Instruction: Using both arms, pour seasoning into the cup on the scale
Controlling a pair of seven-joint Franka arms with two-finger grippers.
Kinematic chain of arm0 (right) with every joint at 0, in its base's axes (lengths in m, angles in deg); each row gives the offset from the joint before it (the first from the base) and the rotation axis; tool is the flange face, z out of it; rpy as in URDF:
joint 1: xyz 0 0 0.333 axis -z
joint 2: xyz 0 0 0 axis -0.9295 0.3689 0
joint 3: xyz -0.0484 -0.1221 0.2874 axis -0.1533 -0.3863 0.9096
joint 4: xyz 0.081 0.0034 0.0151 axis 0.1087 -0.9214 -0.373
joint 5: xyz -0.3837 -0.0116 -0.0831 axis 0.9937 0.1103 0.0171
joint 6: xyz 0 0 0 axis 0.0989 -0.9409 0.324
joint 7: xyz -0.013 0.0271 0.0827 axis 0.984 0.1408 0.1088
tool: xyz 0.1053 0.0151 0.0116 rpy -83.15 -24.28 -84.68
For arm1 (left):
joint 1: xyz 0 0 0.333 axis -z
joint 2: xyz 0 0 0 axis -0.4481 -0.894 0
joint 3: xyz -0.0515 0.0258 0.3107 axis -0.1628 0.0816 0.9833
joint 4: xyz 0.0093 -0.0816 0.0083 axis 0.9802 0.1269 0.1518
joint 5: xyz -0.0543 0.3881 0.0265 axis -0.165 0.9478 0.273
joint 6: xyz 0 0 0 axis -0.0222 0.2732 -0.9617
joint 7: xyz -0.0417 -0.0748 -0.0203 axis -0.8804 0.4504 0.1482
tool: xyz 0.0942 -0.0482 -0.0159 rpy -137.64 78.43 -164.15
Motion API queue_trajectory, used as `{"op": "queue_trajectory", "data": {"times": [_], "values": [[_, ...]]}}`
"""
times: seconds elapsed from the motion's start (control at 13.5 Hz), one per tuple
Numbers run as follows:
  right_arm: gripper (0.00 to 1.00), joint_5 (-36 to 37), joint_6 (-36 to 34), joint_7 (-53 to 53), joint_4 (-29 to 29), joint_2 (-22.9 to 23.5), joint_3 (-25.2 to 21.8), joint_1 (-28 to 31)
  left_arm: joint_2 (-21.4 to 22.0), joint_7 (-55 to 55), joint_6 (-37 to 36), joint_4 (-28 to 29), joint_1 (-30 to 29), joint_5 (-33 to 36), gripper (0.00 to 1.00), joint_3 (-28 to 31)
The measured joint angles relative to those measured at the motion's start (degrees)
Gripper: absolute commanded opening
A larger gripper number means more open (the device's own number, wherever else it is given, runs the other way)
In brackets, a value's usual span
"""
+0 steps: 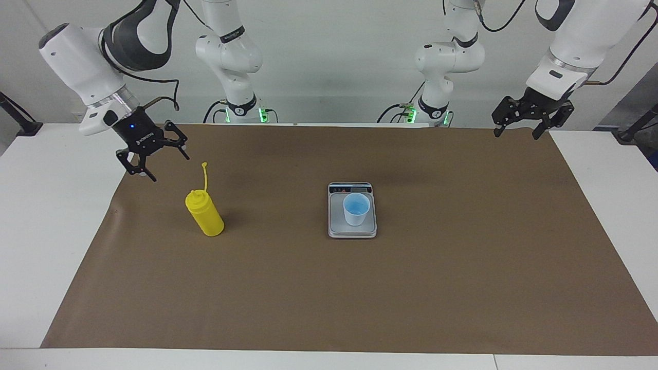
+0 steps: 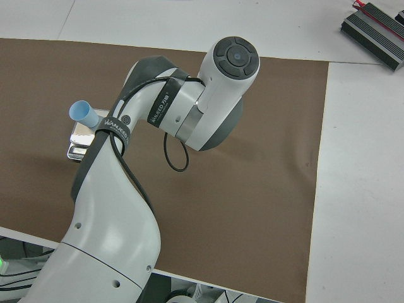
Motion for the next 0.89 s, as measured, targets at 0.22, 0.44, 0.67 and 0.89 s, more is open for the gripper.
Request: {"op": "queue_trajectory", "data": {"times": [0.22,0.44,0.67,0.89], "values": [[1.00,4.0,-1.5,17.2,1.9,0.1,0.1,-3.7,0.0,0.0,0.0,0.0,0.0,0.0,1.00,0.0],[1.00,10.4,-3.3,29.2,4.8,0.4,0.2,-7.4,0.0,0.0,0.0,0.0,0.0,0.0,1.00,0.0],[1.00,14.1,-7.5,38.6,9.3,1.4,0.2,-11.0,0.0,0.0,0.0,0.0,0.0,0.0,1.00,0.0],[1.00,18.9,-9.2,43.0,12.6,2.0,0.3,-14.8,0.0,0.0,0.0,0.0,0.0,0.0,1.00,0.0]]}}
